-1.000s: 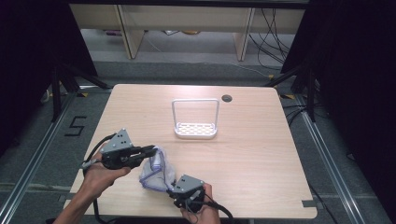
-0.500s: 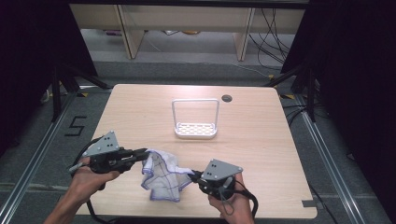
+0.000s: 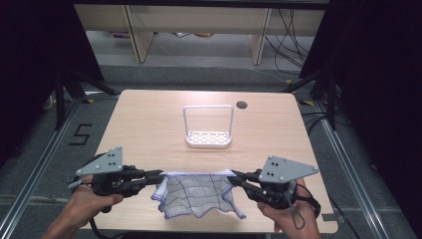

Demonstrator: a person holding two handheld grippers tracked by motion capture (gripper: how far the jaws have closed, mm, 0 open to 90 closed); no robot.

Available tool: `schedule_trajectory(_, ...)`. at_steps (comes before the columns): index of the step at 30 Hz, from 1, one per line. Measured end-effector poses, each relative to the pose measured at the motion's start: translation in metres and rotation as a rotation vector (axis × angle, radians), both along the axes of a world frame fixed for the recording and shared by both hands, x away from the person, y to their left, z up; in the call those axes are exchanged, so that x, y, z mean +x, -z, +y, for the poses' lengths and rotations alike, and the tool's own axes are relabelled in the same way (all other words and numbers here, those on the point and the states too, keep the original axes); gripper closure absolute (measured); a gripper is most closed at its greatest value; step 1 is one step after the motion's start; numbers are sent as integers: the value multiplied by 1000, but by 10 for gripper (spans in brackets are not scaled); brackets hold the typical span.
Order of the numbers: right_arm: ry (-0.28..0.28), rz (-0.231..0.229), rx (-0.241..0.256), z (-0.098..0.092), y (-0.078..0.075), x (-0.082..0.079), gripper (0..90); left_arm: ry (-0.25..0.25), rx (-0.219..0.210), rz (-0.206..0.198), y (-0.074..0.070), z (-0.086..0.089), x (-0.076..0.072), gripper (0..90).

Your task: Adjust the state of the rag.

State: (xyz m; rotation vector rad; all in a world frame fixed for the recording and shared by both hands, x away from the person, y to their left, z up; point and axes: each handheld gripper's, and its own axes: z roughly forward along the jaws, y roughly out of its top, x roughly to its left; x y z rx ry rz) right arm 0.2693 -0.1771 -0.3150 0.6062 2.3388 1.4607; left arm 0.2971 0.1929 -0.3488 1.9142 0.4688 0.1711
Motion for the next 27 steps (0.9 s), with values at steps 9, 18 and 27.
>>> schedule_trajectory(9, 117, 127, -137, -1, 47, 77, 878, -118, 168, -6, 50, -30, 71, 840)
schedule_trajectory(18, 248, 230, -258, 0, 107, 143, 875, -144, 287, 18, 98, -53, 124, 825)
schedule_trajectory(27, 305, 290, -351, 15, 155, 183, 868, -158, 353, 118, 133, -56, 155, 789)
